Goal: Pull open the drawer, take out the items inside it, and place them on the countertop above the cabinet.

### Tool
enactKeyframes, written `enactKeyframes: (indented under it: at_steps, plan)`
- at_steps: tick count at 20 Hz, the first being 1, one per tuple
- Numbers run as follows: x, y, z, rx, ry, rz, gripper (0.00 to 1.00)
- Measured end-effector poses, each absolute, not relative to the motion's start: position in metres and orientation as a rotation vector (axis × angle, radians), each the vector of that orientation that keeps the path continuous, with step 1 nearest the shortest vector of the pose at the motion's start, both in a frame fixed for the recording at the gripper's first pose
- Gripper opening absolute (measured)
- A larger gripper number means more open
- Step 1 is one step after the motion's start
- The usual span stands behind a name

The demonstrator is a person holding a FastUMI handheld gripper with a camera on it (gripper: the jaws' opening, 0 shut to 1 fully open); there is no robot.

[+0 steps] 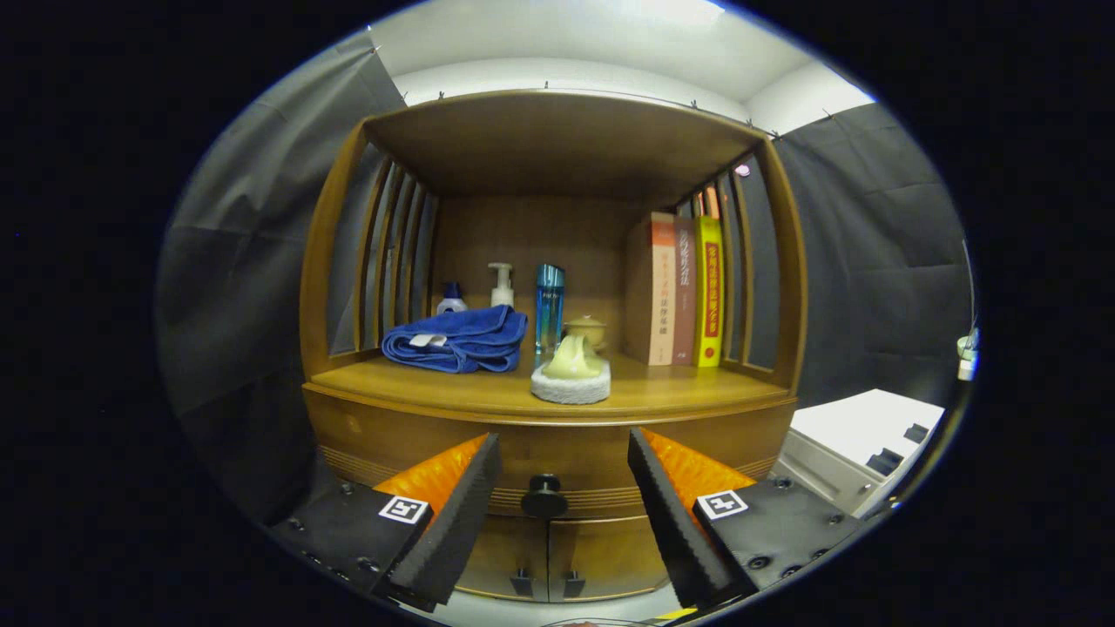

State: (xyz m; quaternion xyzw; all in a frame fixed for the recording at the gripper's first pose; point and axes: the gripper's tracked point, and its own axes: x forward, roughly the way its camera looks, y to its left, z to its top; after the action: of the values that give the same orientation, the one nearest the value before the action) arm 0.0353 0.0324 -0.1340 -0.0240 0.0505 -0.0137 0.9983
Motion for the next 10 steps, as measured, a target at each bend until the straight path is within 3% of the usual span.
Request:
enactKeyframes:
  at_steps: [10]
  plan:
    - [-0.027, 0.032, -0.071, 0.005, 0.089, 0.028, 0.96]
